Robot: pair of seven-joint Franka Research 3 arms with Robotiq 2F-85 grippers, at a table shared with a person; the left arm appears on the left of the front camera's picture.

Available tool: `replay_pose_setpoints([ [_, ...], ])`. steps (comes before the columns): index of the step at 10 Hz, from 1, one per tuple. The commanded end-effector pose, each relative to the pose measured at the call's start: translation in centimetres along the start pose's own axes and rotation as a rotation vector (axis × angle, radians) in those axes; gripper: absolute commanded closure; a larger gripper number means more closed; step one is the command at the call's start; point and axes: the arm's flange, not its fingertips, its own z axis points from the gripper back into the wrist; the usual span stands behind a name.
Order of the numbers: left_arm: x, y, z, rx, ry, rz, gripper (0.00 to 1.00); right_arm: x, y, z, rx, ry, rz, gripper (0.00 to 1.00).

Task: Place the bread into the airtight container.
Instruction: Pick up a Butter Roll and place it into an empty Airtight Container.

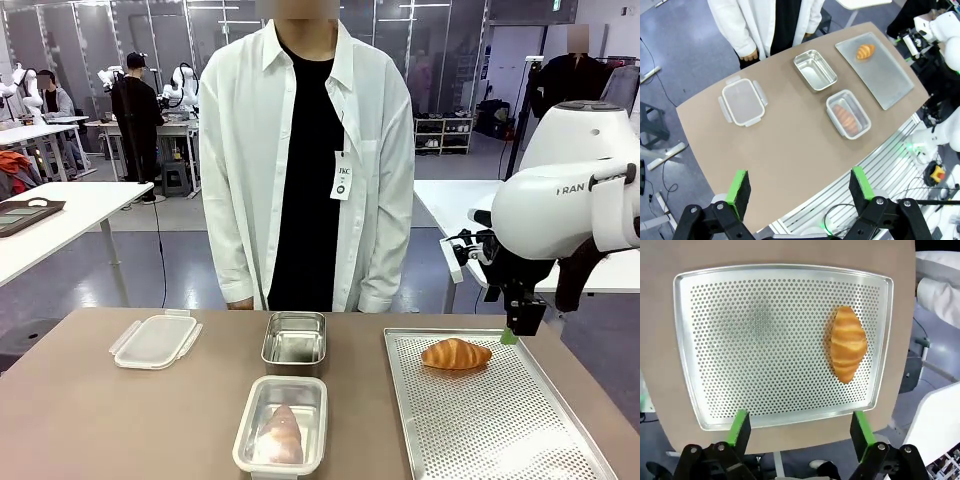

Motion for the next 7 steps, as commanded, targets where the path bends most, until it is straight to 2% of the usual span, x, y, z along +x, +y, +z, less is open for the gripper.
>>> replay_pose_setpoints([
  [1,0.0,0.1,0.2,-0.004,0.003,-0.022,0.0,0.0,0.1,0.1,-0.005,0.005,-0.003,0.0],
  [3,0.0,0.1,0.2,-0.004,0.003,-0.022,0.0,0.0,0.0,0.0,0.0,0.0,0.0,0.0],
  [4,0.0,0.1,0.2,-0.004,0.003,-0.022,0.0,0.3,-1.6,-1.1,0.014,-0.023,0.006,0.0],
  [7,0.0,0.1,0.2,-0.004,0.003,-0.022,0.0,1.5,-5.3,-4.1,0.033,0.018,-0.002,0.0],
])
